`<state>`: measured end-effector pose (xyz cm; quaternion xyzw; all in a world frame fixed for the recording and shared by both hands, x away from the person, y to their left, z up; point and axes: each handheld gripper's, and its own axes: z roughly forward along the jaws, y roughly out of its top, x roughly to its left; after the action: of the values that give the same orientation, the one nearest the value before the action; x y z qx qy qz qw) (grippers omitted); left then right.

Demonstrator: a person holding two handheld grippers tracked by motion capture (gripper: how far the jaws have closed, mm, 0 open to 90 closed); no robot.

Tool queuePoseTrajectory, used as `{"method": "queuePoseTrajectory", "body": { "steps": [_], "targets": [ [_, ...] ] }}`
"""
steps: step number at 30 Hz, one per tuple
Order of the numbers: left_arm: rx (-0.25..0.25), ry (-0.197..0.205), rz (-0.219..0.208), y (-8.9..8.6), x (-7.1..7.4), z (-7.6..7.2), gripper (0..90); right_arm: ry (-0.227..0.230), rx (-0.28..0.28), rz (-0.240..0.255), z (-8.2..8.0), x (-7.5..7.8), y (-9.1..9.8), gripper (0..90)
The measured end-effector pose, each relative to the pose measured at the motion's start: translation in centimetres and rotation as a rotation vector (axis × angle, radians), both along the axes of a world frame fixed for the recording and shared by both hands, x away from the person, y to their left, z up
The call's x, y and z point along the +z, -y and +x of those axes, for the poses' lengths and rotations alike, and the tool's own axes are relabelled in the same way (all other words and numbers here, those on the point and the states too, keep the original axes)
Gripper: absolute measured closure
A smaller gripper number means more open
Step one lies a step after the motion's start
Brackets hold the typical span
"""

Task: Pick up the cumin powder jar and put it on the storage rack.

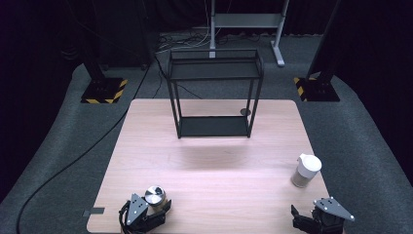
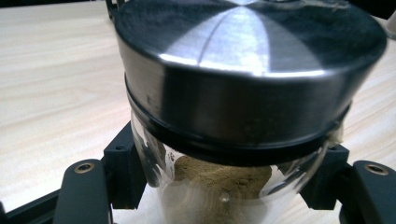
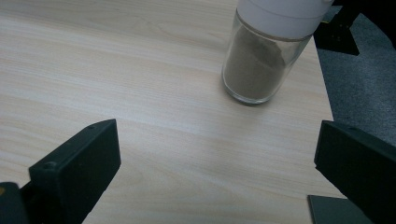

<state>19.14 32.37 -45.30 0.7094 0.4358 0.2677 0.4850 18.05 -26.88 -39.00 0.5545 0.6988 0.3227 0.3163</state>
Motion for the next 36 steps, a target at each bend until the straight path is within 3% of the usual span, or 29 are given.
{"method": "queuePoseTrajectory", "body": {
  "steps": [26,36],
  "targets": [
    [-0.043,0.031,0.015,0.7,1.7,1.8,30.9,0.01,-0.006,-0.017,-0.2,0.4,-0.3,0.0],
    [-0.064,0.044,0.033,1.2,2.3,3.3,30.9,0.009,0.001,-0.016,-0.1,0.4,-0.2,0.0]
  ]
}}
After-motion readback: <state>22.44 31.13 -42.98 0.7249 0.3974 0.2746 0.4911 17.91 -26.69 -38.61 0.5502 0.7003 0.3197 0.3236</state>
